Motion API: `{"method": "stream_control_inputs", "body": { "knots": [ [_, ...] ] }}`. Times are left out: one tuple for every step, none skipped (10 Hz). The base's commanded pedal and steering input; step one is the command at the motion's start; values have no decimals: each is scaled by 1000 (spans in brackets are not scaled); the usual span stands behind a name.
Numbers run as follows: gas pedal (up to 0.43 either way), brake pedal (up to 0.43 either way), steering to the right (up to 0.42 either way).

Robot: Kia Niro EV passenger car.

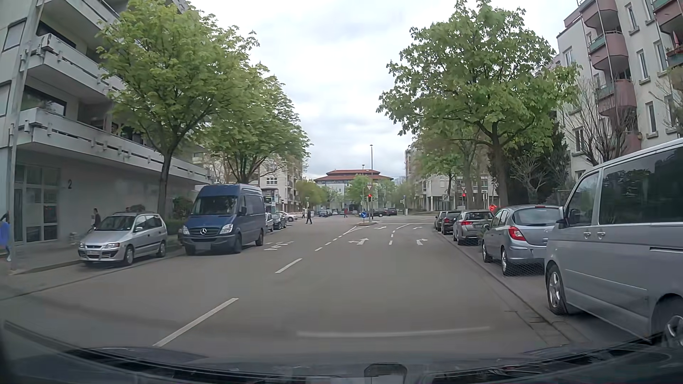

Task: Follow the waypoints while adhering to traffic rules and regulations

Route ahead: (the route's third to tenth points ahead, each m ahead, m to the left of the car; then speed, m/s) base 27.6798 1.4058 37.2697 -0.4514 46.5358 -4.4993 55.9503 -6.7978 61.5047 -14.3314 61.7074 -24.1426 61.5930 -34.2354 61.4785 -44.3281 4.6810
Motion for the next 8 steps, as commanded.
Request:
{"method": "stream_control_inputs", "body": {
  "knots": [
    [130, 0, 125],
    [130, 0, 116],
    [130, 0, 104],
    [130, 0, 93],
    [130, 0, 86],
    [130, 0, 79],
    [130, 0, 71],
    [130, 0, 65]
  ]
}}
